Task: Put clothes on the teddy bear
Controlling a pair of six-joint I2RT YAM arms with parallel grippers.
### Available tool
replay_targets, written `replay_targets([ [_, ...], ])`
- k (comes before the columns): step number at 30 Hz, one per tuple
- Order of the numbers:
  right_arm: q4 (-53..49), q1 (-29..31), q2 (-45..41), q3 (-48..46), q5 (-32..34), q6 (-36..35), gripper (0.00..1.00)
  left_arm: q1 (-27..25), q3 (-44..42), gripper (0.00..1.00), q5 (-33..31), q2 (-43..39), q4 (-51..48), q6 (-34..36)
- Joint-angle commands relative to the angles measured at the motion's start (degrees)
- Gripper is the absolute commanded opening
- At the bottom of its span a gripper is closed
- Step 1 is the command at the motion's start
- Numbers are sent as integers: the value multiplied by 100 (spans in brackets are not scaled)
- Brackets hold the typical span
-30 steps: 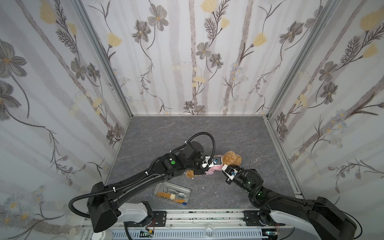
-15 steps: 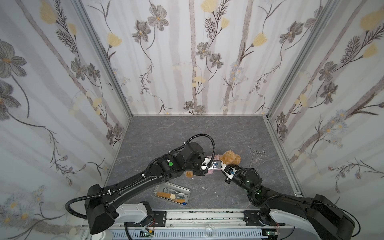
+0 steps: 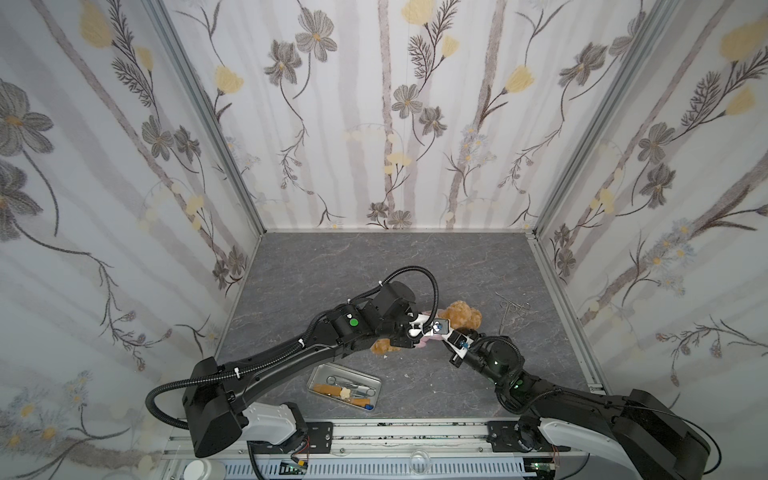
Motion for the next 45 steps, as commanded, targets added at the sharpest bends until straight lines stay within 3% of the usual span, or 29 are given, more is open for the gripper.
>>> replay_targets([
  [1, 336, 7, -47, 34, -79, -33, 0, 8, 77, 19, -213, 49, 68, 21],
  [16, 345, 16, -53, 52, -113, -48, 0, 43, 175, 29, -325, 262, 76, 36],
  [25, 421, 16, -94, 54, -174, 10, 0, 78, 79, 35, 90, 367, 72, -76],
  [33, 1045, 16, -122, 0, -349, 466, 0, 105, -43, 26, 697, 653, 76, -320],
  [39, 1760, -1, -11, -118, -105, 1067, 0, 248, 27, 0, 1162, 613, 100, -603],
  [45, 1999, -102, 81, -386, 473, 1512, 0, 478, -285, 0, 1249, -158, 901, -1226],
])
